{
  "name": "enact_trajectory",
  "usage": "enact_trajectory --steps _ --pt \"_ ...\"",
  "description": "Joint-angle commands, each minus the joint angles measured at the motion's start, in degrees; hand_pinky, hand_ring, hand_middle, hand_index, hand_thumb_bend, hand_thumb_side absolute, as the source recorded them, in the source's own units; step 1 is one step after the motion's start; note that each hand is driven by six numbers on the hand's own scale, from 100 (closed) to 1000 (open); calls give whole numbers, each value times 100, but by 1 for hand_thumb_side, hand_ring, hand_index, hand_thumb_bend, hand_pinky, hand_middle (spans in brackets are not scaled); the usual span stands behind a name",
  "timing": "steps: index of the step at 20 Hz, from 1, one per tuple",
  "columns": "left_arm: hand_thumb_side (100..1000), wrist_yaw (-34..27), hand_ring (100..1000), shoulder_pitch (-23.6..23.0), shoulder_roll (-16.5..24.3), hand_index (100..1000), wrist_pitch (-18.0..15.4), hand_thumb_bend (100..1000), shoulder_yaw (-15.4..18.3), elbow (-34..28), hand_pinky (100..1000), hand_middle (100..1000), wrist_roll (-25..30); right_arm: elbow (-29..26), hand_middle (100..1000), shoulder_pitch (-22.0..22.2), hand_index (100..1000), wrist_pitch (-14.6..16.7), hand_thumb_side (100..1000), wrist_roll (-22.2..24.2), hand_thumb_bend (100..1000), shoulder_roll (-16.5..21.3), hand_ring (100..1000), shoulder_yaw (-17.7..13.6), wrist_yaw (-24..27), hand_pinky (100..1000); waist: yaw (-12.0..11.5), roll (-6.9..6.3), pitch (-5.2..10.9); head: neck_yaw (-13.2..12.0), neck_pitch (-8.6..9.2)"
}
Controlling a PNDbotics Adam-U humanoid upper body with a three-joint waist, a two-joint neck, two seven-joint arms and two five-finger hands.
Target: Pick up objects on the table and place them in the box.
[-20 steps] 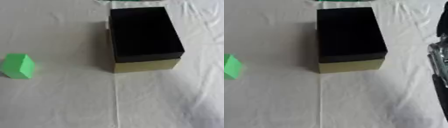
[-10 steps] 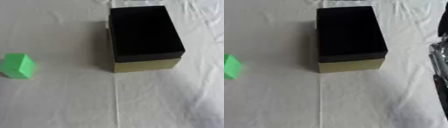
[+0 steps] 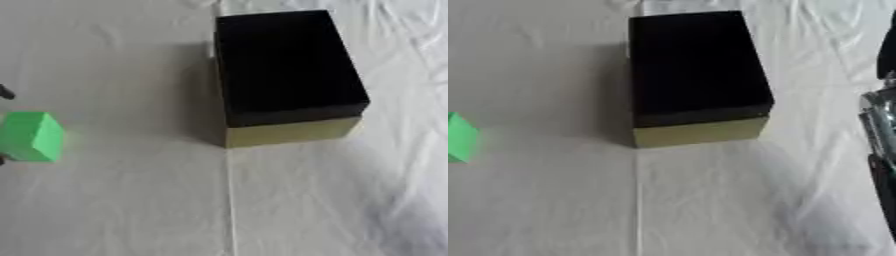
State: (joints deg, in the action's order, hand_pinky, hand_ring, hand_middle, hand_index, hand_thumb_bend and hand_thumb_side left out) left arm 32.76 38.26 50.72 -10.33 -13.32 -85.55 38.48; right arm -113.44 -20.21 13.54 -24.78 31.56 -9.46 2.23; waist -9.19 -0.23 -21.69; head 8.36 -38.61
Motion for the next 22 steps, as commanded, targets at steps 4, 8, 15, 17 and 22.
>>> enact_trajectory --steps 4,8,15,17,22 --pt "389 -97 823 210 -23 899 -87 602 -76 53 773 837 130 -115 813 -92 811 -1 1000 14 100 87 794 -5 49 861 18 -34 74 -35 58" --pt "390 -107 817 266 -91 887 -117 584 -132 129 766 826 220 -115 813 -103 812 7 1000 6 100 74 794 -6 60 862 32 -44 68 -41 65" --pt "390 126 818 328 -175 876 -196 554 -190 267 753 820 218 -115 812 -100 812 13 1000 7 100 48 793 -10 68 862 49 -47 60 -39 68" --pt "398 187 797 343 -208 854 -228 516 -184 288 726 792 148 -115 812 -93 812 12 1000 8 100 42 793 -14 68 862 54 -43 57 -46 67" --pt "406 142 742 340 -252 805 -305 446 -192 289 669 737 -29 -115 813 -83 812 11 1000 -4 100 28 794 -24 69 863 55 -44 51 -41 58"
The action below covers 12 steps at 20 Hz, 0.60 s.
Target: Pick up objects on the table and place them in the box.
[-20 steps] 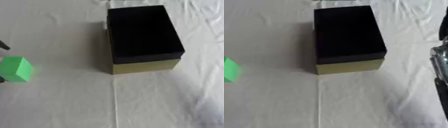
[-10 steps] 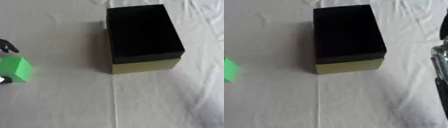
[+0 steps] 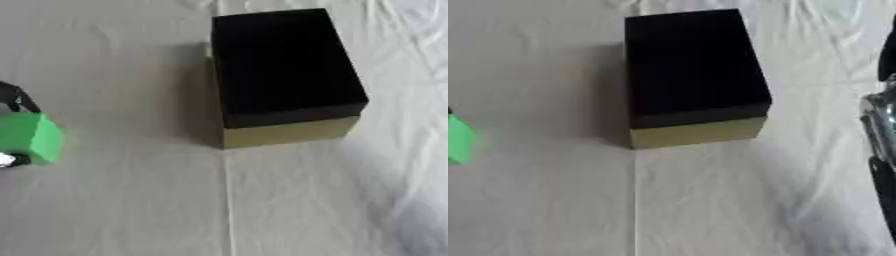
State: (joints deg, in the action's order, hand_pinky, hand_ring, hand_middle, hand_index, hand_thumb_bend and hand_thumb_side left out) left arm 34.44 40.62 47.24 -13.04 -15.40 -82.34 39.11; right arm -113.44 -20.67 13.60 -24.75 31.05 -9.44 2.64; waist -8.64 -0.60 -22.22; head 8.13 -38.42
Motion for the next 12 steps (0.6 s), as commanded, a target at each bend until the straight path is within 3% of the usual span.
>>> enact_trajectory --steps 1,5,6,10,12 --pt "408 -77 735 94 95 796 -48 438 16 -44 662 727 -122 -115 813 -33 812 0 1000 -7 100 76 794 -27 27 863 -1 -5 102 -14 38" --pt "408 -205 679 31 158 744 -37 392 71 -229 611 660 -174 -115 813 -4 813 -17 1000 -14 100 74 794 -36 18 863 -9 -1 101 -2 21" --pt "396 -218 629 16 178 720 -25 331 88 -289 558 629 -183 -115 813 -1 813 -19 1000 -17 100 72 795 -38 19 864 -14 -2 103 -1 16" --pt "382 -242 602 -19 249 715 46 210 134 -453 528 627 -209 -115 813 9 813 -33 1000 -23 100 68 795 -41 19 864 -41 -6 116 0 10" --pt "393 -230 598 24 242 714 102 196 170 -505 523 626 -224 -115 813 12 813 -31 1000 -22 100 76 795 -42 18 864 -49 -2 126 6 6"
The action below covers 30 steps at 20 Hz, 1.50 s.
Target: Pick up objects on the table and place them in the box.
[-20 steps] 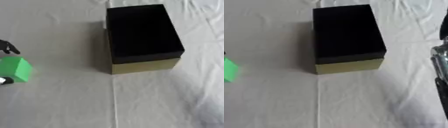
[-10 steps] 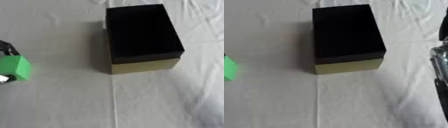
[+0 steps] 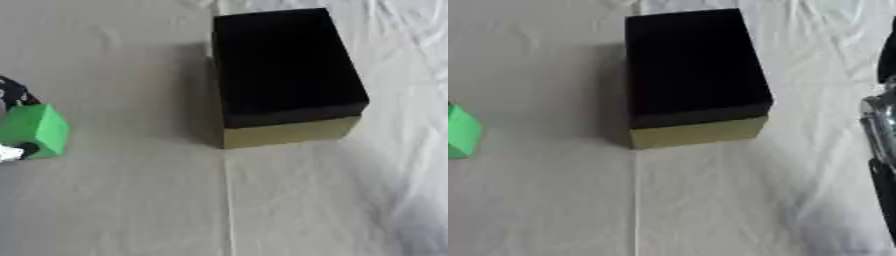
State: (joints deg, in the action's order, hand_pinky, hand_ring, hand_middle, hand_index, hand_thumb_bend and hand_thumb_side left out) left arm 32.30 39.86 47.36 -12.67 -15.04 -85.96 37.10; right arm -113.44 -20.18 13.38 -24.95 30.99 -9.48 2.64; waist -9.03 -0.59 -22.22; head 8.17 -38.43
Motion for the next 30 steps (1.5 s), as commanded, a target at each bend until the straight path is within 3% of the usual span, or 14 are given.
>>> enact_trajectory --steps 1,8,16,22,23,24,30 --pt "396 -19 598 143 216 715 89 195 151 -177 523 627 -32 -115 813 -35 813 -8 1000 -3 100 89 795 -40 17 864 -15 0 131 6 6" --pt "417 21 605 885 -80 716 140 198 115 -253 519 628 60 -115 813 -39 813 11 1000 9 100 138 795 -29 27 864 -48 -20 180 -14 -30" --pt "430 20 593 1948 -864 716 85 191 3 63 509 622 120 -115 813 -40 814 6 1000 48 100 150 795 -8 59 865 -44 -59 223 -42 -57" --pt "437 55 586 2468 -1475 718 -2 189 -95 397 505 620 129 -115 813 -52 814 10 1000 66 100 148 796 0 77 865 -23 -85 241 -7 -70" --pt "540 51 585 2542 -1588 718 -24 204 -111 424 505 619 114 -115 814 -69 814 13 1000 71 100 143 796 6 84 865 -9 -90 242 -11 -63" --pt "440 47 584 2611 -1695 718 -47 189 -127 446 504 618 99 -115 814 -84 814 15 1000 79 100 139 796 12 92 865 6 -94 244 -16 -59" --pt "452 0 574 3007 -2411 719 -115 183 -174 486 497 614 -52 -115 814 -181 814 21 1000 131 100 101 796 49 151 865 119 -115 232 -115 -6"
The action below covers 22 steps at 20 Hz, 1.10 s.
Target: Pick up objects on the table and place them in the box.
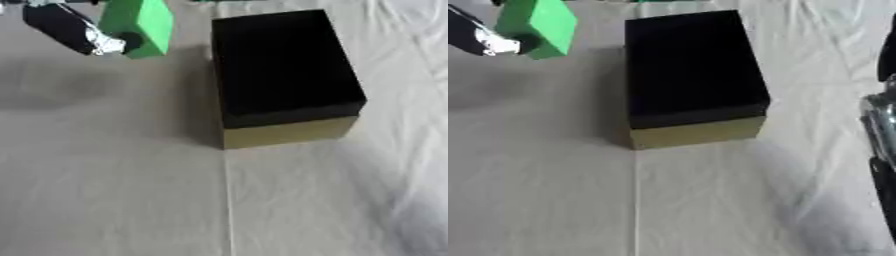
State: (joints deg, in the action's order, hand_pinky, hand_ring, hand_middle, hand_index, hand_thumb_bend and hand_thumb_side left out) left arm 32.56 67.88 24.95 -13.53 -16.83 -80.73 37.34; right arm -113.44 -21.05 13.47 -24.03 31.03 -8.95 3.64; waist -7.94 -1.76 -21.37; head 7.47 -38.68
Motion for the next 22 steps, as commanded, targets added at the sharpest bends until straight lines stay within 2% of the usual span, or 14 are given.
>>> enact_trajectory --steps 1,6,10,13,22 --pt "453 -23 571 265 -300 718 -31 180 8 -31 495 613 -126 -115 814 -118 814 15 1000 50 100 87 796 3 63 865 39 2 141 -68 24" --pt "456 187 566 433 -758 718 -26 177 -20 123 490 610 -488 -115 814 -217 814 23 1000 84 100 36 796 14 115 865 162 -18 98 -185 65" --pt "457 372 571 542 -1106 720 -87 180 -44 377 495 612 -832 -115 814 -343 814 28 1000 116 100 -23 796 36 161 865 293 -35 34 -382 105" --pt "457 826 579 628 -1306 722 -153 179 -53 506 502 618 -976 -115 814 -468 814 47 1000 129 100 -94 795 39 217 865 440 -24 -12 -564 180" --pt "454 2473 595 617 -1768 723 -120 172 -66 992 515 626 -1488 -115 813 -684 814 65 1000 200 100 -305 794 82 364 865 746 36 -56 -889 362"
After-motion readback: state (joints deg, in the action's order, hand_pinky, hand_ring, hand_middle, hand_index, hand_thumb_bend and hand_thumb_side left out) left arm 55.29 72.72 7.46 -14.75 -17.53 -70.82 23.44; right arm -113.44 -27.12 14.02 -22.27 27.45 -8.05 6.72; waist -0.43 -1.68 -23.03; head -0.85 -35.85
